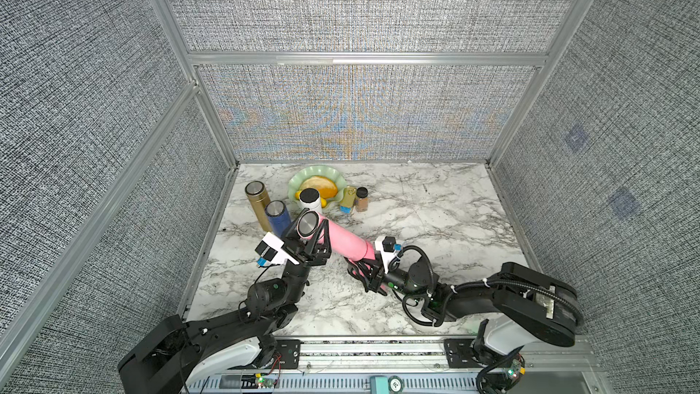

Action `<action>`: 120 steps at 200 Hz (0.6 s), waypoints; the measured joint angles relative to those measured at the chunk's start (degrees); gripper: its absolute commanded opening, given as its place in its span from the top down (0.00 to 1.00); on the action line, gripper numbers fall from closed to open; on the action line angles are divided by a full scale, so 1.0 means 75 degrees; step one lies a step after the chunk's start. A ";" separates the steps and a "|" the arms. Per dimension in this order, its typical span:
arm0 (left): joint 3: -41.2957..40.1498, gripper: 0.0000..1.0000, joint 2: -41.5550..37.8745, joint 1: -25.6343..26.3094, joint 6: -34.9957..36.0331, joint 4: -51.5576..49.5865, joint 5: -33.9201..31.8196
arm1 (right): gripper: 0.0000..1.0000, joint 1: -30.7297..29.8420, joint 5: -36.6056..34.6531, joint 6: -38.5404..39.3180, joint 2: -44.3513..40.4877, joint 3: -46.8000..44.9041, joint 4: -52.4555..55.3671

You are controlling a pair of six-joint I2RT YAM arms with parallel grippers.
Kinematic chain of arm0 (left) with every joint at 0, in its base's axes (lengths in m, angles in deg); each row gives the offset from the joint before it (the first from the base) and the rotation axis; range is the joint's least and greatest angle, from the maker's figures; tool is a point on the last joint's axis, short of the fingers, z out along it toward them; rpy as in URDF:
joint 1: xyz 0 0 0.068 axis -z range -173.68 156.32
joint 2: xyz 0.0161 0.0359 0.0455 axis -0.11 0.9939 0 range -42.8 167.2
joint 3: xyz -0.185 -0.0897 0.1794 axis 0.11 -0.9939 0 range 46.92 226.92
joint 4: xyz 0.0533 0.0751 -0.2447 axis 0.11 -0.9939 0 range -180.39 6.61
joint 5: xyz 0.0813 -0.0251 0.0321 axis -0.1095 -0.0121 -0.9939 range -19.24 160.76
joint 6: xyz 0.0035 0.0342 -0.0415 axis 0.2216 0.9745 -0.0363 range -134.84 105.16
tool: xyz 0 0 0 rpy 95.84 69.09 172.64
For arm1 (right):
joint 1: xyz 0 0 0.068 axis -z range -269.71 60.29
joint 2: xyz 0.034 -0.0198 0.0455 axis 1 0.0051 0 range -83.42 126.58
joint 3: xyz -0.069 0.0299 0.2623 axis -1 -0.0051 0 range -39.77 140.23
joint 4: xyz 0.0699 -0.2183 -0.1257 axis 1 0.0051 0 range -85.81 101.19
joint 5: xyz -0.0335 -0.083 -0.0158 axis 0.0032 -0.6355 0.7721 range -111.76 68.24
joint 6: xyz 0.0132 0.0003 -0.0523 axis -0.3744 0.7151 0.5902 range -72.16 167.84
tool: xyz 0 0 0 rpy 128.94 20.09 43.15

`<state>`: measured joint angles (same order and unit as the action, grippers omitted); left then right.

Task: Wipe the surface of the thermos
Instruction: Wipe the dirt from the surface of the thermos.

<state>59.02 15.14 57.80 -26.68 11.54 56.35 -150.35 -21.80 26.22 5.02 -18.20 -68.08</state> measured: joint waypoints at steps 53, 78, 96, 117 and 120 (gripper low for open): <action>0.0000 1.00 -0.0052 0.0012 0.0012 -0.0003 0.0140 | 1.00 0.0219 -0.0291 0.0291 -0.0609 -0.0356 0.0058; 0.0082 1.00 -0.0012 0.0000 0.0131 -0.0052 0.0146 | 1.00 0.0181 -0.0140 0.0152 -0.0131 -0.0029 0.0017; 0.0201 1.00 0.0052 0.0003 0.0119 -0.0035 0.0213 | 1.00 -0.0038 -0.0184 0.0154 -0.0035 0.0035 0.0055; 0.0399 1.00 0.0268 0.0017 0.0207 -0.0146 0.0379 | 1.00 -0.0015 -0.0329 0.0154 -0.0280 -0.0469 -0.0312; 0.0431 1.00 0.0306 0.0015 0.0265 -0.0166 0.0405 | 1.00 0.0038 -0.0329 0.0157 -0.0347 -0.0592 -0.0376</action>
<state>62.25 17.43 57.91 -24.69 10.30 59.39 -150.07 -24.27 27.40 2.42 -22.64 -70.89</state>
